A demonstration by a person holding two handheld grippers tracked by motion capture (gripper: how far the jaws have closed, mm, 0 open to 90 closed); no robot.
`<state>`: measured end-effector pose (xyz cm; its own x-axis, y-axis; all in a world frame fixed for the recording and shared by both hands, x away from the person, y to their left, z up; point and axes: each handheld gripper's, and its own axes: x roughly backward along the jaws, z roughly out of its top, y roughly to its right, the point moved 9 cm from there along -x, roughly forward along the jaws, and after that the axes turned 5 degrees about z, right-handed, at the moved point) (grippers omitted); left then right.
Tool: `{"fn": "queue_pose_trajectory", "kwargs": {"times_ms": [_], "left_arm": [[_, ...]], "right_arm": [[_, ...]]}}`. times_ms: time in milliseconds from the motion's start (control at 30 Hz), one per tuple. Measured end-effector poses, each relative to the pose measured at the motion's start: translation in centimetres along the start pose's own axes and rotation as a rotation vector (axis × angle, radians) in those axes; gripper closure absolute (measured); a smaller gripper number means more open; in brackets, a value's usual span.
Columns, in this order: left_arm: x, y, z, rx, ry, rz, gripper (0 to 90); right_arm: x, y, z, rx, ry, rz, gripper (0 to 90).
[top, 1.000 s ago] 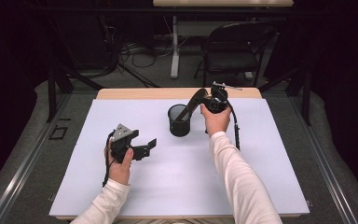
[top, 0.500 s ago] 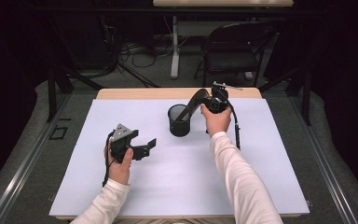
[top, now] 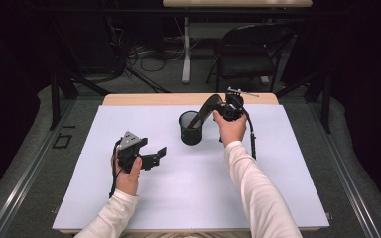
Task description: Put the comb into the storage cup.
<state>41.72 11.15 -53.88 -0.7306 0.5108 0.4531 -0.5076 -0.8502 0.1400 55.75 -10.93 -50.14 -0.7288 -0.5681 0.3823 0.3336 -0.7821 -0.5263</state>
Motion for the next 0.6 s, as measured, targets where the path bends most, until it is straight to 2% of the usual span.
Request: {"fn": "queue_pose_trajectory", "kwargs": {"times_ms": [333,600], "left_arm": [[0.07,-0.23,0.06,0.003,0.002,0.002,15.8],[-0.03,-0.44,-0.04,0.009,-0.003,0.006,15.8]], "right_arm": [[0.19,0.32,-0.08,-0.007,0.019,0.010,52.2],[0.35,0.23,-0.43,0.035,0.018,0.012,41.5]]}}
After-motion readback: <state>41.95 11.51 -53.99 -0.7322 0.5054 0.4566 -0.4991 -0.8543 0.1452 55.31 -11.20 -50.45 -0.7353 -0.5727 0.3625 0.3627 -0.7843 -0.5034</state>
